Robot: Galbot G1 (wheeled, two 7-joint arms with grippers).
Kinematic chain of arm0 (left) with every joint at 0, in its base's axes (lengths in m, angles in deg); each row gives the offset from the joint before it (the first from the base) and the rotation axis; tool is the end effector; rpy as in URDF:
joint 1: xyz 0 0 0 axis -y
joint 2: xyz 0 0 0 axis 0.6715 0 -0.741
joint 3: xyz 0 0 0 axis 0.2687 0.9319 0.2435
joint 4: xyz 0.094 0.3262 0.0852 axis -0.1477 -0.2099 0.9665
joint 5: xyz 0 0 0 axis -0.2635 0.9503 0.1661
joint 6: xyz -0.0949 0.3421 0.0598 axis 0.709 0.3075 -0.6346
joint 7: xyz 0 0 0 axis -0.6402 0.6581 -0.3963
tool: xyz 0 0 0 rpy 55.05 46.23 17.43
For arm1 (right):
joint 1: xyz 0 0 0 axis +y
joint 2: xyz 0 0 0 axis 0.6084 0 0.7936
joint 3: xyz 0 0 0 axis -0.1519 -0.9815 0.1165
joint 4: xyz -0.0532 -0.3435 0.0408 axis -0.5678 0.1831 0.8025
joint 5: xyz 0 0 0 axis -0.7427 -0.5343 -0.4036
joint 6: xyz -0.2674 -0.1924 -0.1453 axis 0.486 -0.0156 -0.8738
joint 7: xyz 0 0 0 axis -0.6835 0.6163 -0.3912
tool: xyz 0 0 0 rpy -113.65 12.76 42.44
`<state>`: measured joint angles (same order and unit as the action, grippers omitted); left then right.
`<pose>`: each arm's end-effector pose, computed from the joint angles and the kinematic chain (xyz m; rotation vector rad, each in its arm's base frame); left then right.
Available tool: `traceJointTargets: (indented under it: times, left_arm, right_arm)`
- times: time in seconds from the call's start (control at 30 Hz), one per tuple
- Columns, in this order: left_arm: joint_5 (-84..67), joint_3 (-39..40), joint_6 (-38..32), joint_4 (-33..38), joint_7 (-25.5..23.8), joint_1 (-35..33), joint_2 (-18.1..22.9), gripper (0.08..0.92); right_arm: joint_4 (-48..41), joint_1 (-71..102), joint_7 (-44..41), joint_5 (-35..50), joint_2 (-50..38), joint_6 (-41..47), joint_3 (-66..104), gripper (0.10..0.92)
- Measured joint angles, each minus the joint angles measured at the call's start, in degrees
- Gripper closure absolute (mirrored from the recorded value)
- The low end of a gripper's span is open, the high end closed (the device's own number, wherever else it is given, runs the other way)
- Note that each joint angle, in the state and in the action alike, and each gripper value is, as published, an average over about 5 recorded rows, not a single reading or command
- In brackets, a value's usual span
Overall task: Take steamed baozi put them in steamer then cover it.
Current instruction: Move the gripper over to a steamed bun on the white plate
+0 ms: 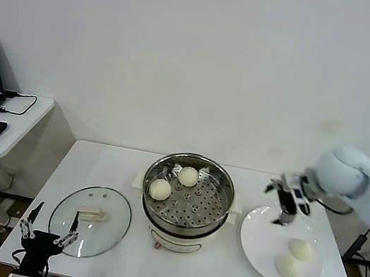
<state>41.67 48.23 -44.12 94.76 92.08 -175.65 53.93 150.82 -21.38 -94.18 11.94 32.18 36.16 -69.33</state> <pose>0.1238 0.0668 -0.2904 0.1512 -2.9660 -0.5100 0.4321 -0.1569 -0.1004 1.2805 -1.3928 1.4947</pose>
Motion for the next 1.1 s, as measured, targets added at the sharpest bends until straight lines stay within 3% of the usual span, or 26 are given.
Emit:
traceJointTargets:
  times: [0.43,1.1]
  left_arm:
    - [0.35,-0.05,0.03,-0.15,-0.01,-0.40,0.43,0.177]
    - [0.55,-0.38,0.03,-0.46,-0.01,-0.52,0.63,0.177]
  right_arm:
    - [0.51,24.58,1.40,-8.95,-6.30,-2.86,17.12,0.203]
    - [-3.44,37.07,6.03,-14.25,-1.58,-3.98,24.38,0.203]
